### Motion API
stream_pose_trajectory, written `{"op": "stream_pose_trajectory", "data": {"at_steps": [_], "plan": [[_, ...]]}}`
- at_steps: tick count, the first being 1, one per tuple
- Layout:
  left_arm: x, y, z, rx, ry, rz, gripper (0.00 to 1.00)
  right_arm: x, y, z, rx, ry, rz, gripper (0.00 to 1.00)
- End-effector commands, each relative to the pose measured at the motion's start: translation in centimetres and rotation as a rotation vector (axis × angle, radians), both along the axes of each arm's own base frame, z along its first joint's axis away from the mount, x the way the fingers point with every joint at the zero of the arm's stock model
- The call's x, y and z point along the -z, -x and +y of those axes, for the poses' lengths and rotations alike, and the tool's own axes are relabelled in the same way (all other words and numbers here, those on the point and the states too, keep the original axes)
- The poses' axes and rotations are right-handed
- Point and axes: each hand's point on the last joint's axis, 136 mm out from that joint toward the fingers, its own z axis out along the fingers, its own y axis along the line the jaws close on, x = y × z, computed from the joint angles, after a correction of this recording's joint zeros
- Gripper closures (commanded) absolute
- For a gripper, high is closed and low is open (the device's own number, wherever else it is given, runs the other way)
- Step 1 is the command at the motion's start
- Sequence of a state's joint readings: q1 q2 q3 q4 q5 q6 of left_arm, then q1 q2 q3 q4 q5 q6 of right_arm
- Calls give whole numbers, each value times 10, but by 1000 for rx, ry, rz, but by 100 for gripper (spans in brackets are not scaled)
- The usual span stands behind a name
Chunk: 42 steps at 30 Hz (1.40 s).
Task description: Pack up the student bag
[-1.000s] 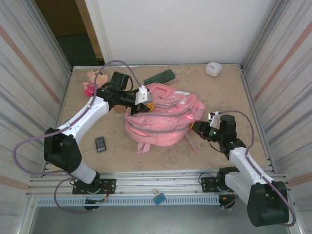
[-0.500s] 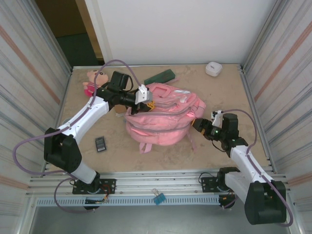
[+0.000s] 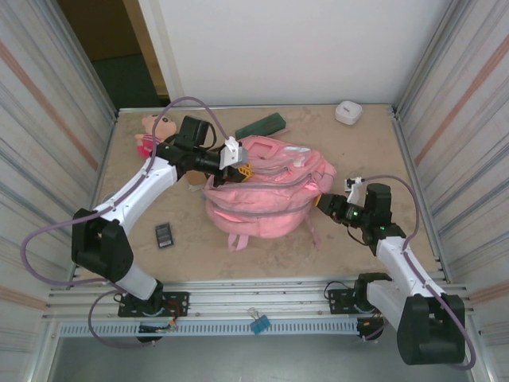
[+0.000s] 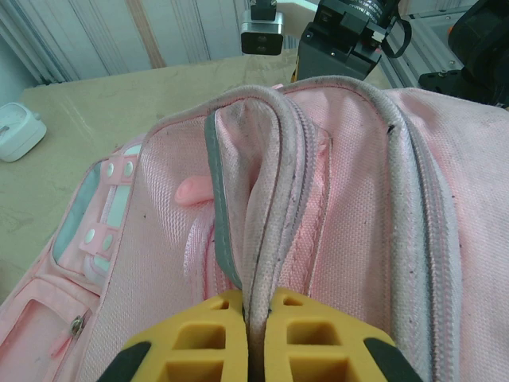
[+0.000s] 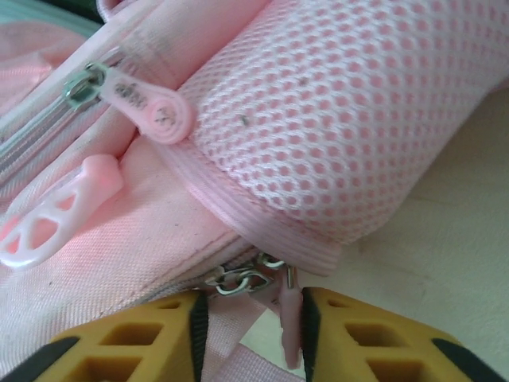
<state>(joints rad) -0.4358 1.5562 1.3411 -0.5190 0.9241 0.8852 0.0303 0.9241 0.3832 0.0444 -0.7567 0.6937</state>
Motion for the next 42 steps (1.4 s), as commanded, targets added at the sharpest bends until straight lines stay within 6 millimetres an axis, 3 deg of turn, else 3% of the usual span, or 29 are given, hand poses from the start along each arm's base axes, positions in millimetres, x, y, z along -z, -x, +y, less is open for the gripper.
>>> {"op": "stream_pose_trajectory", "data": {"at_steps": [1,6,11,20,29,32,37,40,42], "plan": [[-40,18,-5,80,129,-58,100,-21,-5,-2,-4,19,-83,74],[-35,12,-3,33,100,-75,100,-24,-1,-5,1,51,-79,89],[-21,-9,2,-94,31,-140,100,-36,12,5,-82,35,-98,97],[-11,-34,-7,-248,-20,-200,100,-89,51,61,-381,-42,-236,98],[-2,-63,-3,-455,-70,-235,100,-115,57,77,-455,-64,-259,95],[-1,-62,-1,-461,-71,-245,100,-98,45,63,-368,46,-185,87],[-7,-49,1,-395,-15,-229,100,-46,23,22,-184,154,35,72],[-12,-45,1,-370,1,-229,100,-15,17,-6,-70,288,157,63],[-13,-44,2,-361,9,-225,100,-8,18,-13,-50,337,180,57]]}}
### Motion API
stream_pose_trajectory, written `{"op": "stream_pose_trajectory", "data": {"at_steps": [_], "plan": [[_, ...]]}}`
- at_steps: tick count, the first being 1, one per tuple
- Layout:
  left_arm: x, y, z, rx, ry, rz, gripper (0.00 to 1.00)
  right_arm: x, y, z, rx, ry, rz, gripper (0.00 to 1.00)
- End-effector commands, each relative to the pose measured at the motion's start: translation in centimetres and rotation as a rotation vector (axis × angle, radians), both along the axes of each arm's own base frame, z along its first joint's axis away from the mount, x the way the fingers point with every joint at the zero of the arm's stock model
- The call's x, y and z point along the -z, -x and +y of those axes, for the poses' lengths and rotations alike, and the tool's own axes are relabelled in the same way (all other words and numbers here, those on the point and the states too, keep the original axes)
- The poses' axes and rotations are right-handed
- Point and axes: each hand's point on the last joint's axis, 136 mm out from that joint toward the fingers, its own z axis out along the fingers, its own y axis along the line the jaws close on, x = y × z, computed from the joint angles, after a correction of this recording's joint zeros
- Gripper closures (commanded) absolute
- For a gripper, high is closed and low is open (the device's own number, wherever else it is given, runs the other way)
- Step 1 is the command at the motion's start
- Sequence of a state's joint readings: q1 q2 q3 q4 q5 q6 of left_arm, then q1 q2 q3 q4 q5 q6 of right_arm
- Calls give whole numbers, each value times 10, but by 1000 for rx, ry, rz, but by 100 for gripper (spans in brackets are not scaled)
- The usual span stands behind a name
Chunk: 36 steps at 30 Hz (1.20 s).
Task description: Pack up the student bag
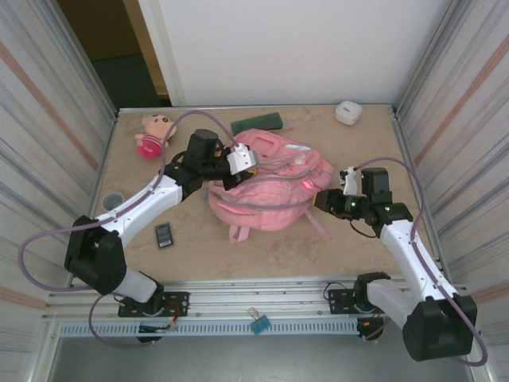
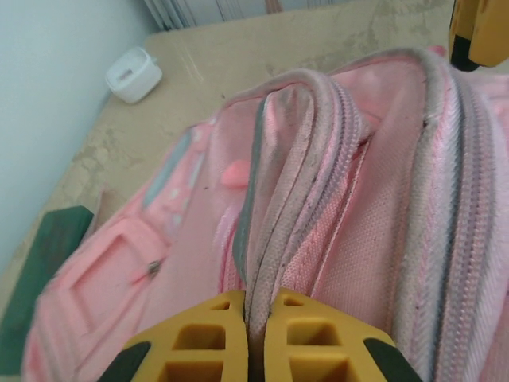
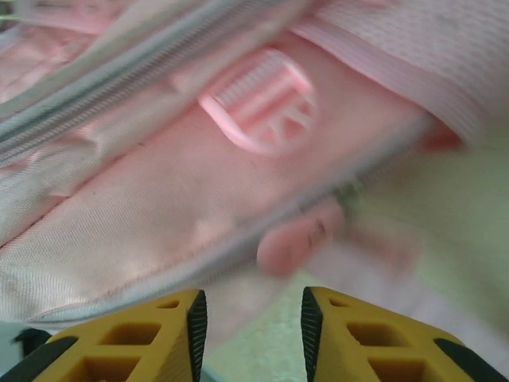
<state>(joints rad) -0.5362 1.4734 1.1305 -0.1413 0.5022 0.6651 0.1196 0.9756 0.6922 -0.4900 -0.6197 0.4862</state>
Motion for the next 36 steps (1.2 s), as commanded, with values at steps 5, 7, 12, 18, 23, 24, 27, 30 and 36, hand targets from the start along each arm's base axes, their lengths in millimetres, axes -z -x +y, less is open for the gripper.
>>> {"op": "stream_pose_trajectory", "data": {"at_steps": [5,7,12,18,23,24,27,30,36], "plan": [[-37,-7,5,-7,84,-82,100,-22,4,-5,1,9,-109,44],[-37,-7,4,-3,95,-75,100,-26,7,-9,17,24,-135,42],[-43,3,1,73,146,-48,100,-20,5,4,-26,-63,-161,42],[-55,11,7,137,214,-4,100,-12,-24,5,27,-254,-187,29],[-56,15,8,174,229,20,100,-9,-38,8,36,-313,-225,20],[-57,15,9,178,233,21,100,-10,-39,10,30,-328,-223,19],[-61,15,8,188,244,23,100,-13,-43,22,-10,-358,-215,19],[-62,16,7,203,251,30,100,-8,-47,29,-28,-357,-203,19],[-65,18,5,229,261,43,100,-17,-55,33,-52,-383,-219,25]]}}
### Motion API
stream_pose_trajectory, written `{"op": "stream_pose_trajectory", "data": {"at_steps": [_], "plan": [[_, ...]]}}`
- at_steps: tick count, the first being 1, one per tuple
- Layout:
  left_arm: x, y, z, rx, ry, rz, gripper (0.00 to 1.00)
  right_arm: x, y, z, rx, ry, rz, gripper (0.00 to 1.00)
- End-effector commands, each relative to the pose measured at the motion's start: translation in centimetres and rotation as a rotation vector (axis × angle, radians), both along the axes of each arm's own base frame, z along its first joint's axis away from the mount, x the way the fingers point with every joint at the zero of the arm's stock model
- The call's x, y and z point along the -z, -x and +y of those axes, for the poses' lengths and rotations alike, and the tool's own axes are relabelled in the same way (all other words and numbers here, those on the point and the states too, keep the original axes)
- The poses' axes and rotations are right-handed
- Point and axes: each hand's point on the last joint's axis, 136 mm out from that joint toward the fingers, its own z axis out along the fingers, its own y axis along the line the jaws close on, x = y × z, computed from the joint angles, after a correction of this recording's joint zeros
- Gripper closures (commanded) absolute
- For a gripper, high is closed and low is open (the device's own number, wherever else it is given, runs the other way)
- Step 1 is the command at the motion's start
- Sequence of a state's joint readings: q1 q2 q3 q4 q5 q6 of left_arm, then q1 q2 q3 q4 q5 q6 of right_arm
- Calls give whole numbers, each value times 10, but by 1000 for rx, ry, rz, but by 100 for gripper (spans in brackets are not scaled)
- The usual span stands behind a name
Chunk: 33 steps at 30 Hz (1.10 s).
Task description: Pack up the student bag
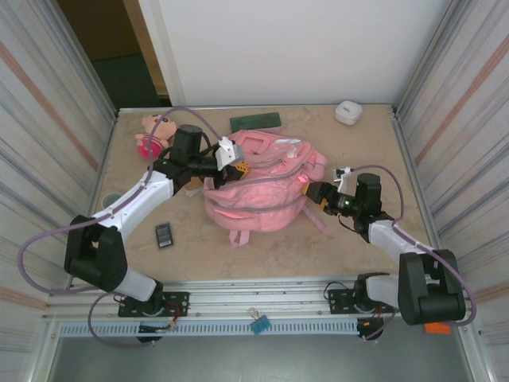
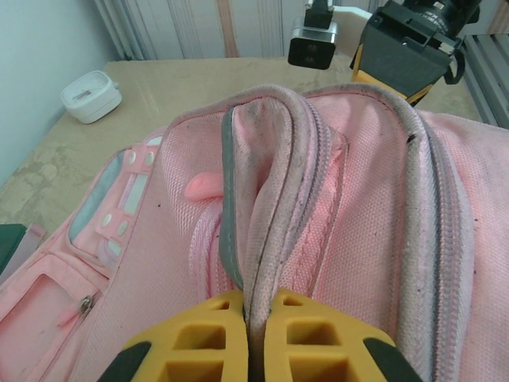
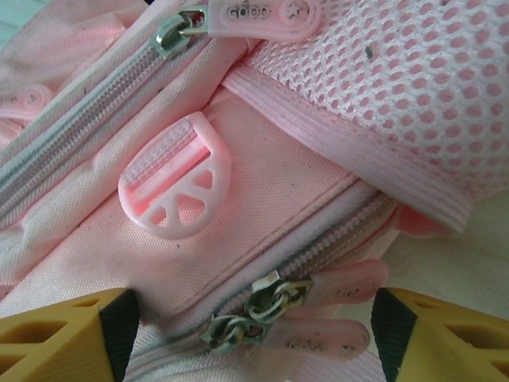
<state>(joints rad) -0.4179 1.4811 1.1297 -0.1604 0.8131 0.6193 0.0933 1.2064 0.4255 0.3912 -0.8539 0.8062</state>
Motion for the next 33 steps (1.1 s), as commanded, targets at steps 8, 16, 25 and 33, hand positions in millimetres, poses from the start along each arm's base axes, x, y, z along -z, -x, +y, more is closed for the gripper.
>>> {"op": "stream_pose_trajectory", "data": {"at_steps": [8,16,25,33], "plan": [[-45,2,-9,70,101,-88,100,-30,3,3,-40,4,-88,56],[-39,-4,-7,33,82,-90,100,-23,5,-2,-29,46,-38,85],[-23,-29,-3,-161,-30,-150,100,-35,21,13,-111,129,-41,82],[-20,-24,-3,-148,-26,-148,100,-37,22,10,-109,149,-18,87]]}}
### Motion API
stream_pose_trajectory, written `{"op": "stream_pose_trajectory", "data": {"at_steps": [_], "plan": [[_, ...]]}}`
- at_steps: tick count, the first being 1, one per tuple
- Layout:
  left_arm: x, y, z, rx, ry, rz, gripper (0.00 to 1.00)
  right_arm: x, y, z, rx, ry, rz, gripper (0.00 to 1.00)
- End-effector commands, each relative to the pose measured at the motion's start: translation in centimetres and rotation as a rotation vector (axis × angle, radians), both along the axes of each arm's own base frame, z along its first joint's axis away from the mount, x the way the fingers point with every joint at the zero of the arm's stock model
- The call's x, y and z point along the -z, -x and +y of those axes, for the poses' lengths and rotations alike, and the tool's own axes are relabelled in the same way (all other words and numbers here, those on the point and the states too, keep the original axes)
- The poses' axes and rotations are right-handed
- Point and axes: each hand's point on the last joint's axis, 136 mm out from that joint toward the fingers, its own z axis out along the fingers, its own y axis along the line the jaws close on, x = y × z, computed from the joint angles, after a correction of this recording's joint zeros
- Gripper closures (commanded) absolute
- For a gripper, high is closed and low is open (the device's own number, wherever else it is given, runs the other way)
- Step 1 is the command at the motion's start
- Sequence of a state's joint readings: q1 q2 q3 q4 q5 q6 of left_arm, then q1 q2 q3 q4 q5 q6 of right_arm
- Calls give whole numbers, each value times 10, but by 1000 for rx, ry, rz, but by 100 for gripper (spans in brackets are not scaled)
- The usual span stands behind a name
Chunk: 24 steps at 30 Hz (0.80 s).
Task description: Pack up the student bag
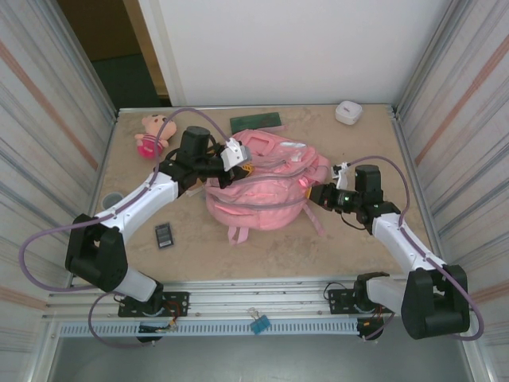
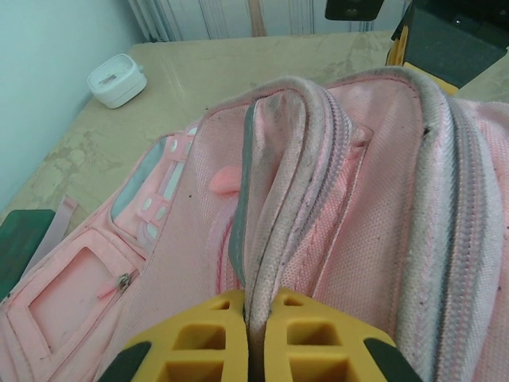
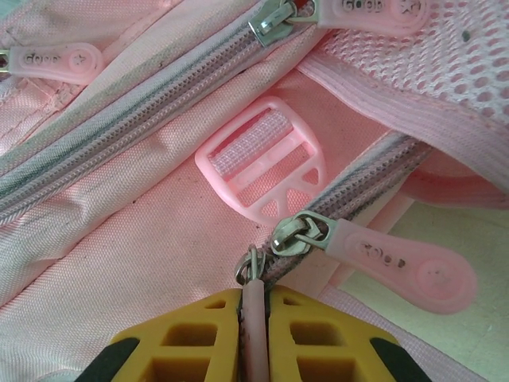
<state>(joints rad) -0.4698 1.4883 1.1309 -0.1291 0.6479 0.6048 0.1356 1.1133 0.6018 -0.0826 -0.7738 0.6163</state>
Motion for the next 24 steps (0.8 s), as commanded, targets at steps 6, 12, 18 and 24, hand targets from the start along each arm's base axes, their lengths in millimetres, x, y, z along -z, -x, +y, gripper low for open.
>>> {"op": "stream_pose_trajectory", "data": {"at_steps": [6,12,18,24], "plan": [[-27,-8,4,-38,39,-103,100,-13,6,2,-41,30,-22,76],[-28,-7,5,-30,43,-105,100,-3,2,-3,-18,66,2,96],[-23,-12,8,-64,21,-99,100,3,1,-6,-17,136,19,83],[-22,-8,8,-37,22,-101,100,11,-6,-5,-30,145,36,84]]}}
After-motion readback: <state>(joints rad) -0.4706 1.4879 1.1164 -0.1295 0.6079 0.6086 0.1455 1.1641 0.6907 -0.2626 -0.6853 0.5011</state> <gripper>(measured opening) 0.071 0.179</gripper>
